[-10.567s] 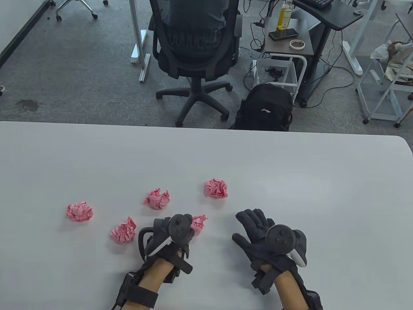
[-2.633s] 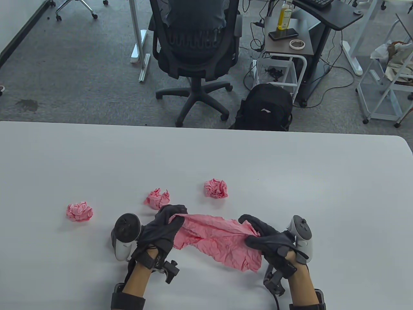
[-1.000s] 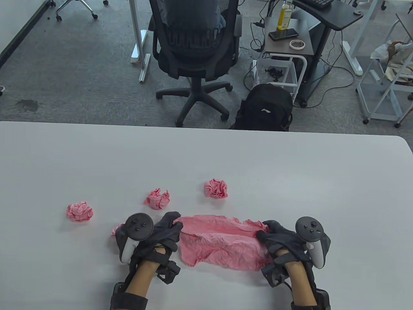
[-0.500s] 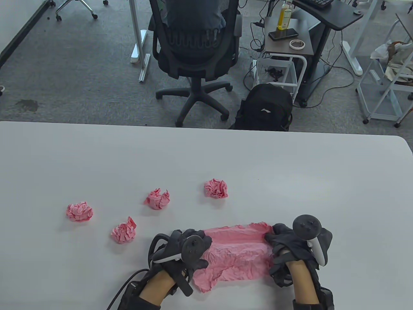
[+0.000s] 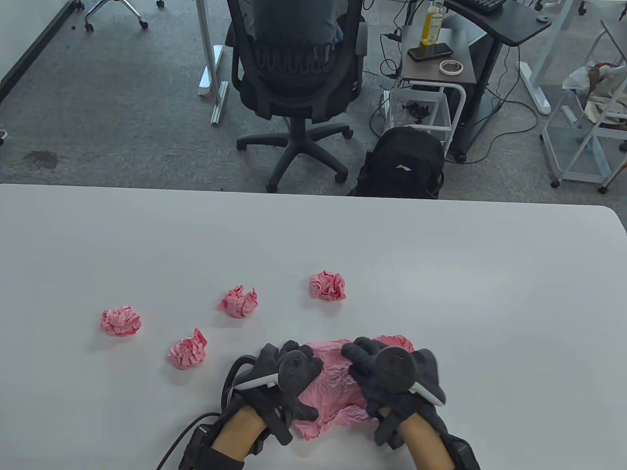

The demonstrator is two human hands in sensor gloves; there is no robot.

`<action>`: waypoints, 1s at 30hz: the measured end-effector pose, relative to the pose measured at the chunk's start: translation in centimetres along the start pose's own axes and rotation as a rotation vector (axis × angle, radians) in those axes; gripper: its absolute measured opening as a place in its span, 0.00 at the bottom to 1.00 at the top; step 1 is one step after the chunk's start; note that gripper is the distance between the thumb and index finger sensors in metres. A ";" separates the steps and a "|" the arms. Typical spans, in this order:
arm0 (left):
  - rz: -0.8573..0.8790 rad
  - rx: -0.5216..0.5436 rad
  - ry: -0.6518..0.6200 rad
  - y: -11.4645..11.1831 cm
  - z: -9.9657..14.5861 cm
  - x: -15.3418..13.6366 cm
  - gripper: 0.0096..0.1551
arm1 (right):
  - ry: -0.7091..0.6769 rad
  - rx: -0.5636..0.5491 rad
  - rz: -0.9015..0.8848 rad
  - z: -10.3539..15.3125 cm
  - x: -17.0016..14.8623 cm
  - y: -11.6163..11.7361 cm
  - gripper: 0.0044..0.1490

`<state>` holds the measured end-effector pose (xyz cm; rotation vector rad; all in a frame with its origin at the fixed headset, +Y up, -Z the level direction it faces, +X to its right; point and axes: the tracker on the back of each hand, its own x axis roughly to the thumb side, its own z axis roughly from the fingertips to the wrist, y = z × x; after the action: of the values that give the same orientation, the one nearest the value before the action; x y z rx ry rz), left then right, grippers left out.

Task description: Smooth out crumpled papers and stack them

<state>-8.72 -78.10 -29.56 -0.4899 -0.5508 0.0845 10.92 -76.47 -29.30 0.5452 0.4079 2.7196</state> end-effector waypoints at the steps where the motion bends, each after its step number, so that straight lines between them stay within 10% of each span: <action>1: -0.012 0.019 -0.010 0.1 0.0 0.0 0.58 | 0.053 0.116 0.048 -0.6 -0.1 0.9 0.36; 10: 0.031 0.013 0.003 0.0 -0.1 -0.7 0.57 | 0.431 0.016 -0.213 0.9 -9.9 -1.6 0.39; 17: 0.008 0.002 0.009 0.3 0.6 -0.8 0.49 | 0.484 -0.018 -0.170 1.7 -10.9 -2.3 0.40; 23: 0.065 0.086 0.014 0.6 0.4 -1.3 0.47 | 0.051 -0.224 -0.032 2.2 -2.3 -3.7 0.41; 30: -0.124 -0.058 0.065 0.0 0.2 -0.6 0.67 | -0.062 0.320 0.027 -0.2 1.5 2.5 0.45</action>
<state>-9.37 -78.14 -29.69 -0.5118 -0.5202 -0.0651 8.89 -78.26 -28.15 0.7199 0.8327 2.6684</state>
